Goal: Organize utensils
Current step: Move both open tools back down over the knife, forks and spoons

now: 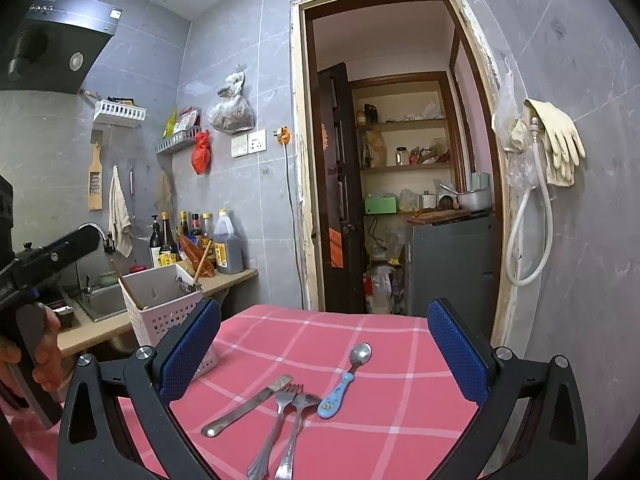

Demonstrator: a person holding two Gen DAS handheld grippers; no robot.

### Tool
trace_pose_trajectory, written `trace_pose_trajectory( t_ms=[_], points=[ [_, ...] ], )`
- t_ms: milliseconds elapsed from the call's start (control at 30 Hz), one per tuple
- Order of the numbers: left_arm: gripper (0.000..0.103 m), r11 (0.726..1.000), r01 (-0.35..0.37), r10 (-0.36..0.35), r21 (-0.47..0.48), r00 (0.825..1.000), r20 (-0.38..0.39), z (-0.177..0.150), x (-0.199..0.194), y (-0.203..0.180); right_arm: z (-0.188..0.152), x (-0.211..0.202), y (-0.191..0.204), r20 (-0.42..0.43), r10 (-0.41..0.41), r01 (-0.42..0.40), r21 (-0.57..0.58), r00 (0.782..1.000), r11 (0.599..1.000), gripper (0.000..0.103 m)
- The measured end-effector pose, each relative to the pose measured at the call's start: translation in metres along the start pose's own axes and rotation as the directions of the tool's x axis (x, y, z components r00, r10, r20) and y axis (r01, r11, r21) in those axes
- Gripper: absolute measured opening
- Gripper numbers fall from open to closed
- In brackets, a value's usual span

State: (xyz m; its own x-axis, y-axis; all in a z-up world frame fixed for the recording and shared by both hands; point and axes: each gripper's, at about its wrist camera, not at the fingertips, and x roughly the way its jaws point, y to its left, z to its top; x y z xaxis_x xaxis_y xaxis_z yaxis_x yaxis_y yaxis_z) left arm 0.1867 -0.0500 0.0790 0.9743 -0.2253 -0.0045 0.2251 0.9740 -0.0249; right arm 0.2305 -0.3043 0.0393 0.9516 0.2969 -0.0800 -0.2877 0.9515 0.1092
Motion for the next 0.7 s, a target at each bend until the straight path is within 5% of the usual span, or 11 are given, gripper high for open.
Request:
trace_pose_trajectory(
  t_ms=[400, 700],
  points=[
    [0.103, 0.998, 0.061, -0.064, -0.029, 0.991, -0.118, -0.021, 0.008, -0.023, -0.010, -0.013, -0.015, -0.060, -0.026, 0.026, -0.003, 0.998, 1.000, 0.102],
    [0.103, 0.991, 0.122, -0.133, -0.057, 0.949, -0.286, -0.050, 0.031, -0.034, -0.030, 0.001, -0.037, -0.197, -0.012, 0.020, 0.039, 0.980, 0.999, 0.101]
  ],
)
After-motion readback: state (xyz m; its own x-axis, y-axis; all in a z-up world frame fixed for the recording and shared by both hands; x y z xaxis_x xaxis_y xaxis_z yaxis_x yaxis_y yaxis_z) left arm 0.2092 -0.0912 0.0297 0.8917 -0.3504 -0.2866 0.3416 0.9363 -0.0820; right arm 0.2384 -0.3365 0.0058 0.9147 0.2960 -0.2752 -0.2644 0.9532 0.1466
